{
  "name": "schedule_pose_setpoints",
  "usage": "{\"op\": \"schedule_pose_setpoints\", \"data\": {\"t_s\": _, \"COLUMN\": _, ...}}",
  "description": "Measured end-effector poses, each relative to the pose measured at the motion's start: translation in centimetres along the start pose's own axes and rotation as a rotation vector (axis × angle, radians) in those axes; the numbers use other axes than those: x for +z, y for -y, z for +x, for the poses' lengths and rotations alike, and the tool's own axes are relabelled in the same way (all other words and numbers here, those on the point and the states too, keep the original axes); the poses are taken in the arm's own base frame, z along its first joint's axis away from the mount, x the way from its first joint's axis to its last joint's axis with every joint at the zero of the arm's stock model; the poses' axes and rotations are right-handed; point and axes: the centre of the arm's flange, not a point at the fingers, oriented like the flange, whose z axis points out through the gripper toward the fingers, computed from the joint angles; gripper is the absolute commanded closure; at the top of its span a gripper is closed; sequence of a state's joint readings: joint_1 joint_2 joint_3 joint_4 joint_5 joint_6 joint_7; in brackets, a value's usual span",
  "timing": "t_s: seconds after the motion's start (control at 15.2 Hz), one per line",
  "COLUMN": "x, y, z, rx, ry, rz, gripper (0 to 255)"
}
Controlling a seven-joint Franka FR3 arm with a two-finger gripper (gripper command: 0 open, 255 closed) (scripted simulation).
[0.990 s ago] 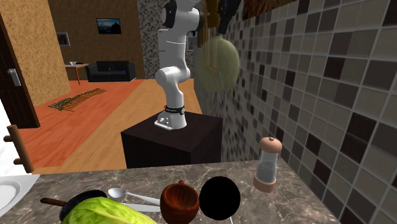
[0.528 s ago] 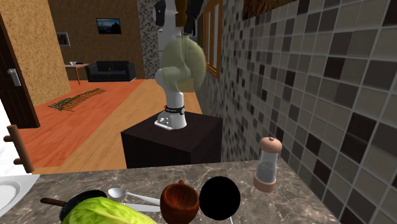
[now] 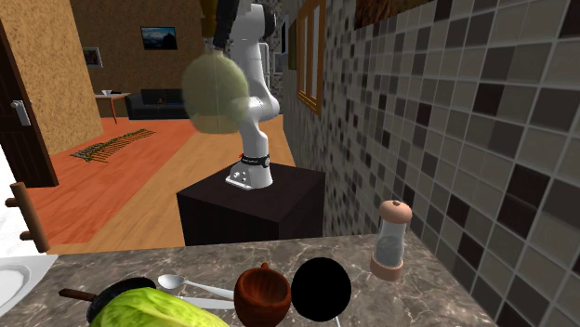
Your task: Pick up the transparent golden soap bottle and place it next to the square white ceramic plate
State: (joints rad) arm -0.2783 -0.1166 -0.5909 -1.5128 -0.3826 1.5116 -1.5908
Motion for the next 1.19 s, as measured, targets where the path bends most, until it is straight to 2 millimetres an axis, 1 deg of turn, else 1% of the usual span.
{"op": "schedule_pose_setpoints", "data": {"t_s": 0.13, "x": 1.0, "y": 0.3, "z": -2.7, "rx": 0.001, "ry": 0.000, "rz": 0.000, "gripper": 255}}
{"op": "schedule_pose_setpoints", "data": {"t_s": 0.2, "x": 1.1, "y": 0.7, "z": -3.9, "rx": 0.001, "ry": 0.000, "rz": 0.000, "gripper": 255}}
{"op": "schedule_pose_setpoints", "data": {"t_s": 0.26, "x": 2.1, "y": 0.9, "z": -5.3, "rx": 0.001, "ry": 0.000, "rz": 0.000, "gripper": 255}}
{"op": "schedule_pose_setpoints", "data": {"t_s": 0.53, "x": 3.4, "y": 2.2, "z": -10.1, "rx": 0.000, "ry": 0.000, "rz": 0.000, "gripper": 255}}
{"op": "schedule_pose_setpoints", "data": {"t_s": 0.59, "x": 3.8, "y": 2.3, "z": -11.5, "rx": 0.001, "ry": 0.000, "rz": 0.000, "gripper": 255}}
{"op": "schedule_pose_setpoints", "data": {"t_s": 0.66, "x": 3.9, "y": 2.3, "z": -12.4, "rx": 0.001, "ry": 0.000, "rz": 0.000, "gripper": 255}}
{"op": "schedule_pose_setpoints", "data": {"t_s": 0.79, "x": 4.8, "y": 3.2, "z": -14.9, "rx": 0.000, "ry": -0.001, "rz": 0.000, "gripper": 255}}
{"op": "schedule_pose_setpoints", "data": {"t_s": 0.92, "x": 5.4, "y": 3.5, "z": -17.2, "rx": 0.001, "ry": -0.001, "rz": 0.000, "gripper": 255}}
{"op": "schedule_pose_setpoints", "data": {"t_s": 0.99, "x": 6.0, "y": 3.7, "z": -18.4, "rx": 0.001, "ry": -0.001, "rz": 0.000, "gripper": 255}}
{"op": "schedule_pose_setpoints", "data": {"t_s": 1.19, "x": 6.8, "y": 4.6, "z": -22.3, "rx": 0.001, "ry": -0.001, "rz": 0.000, "gripper": 255}}
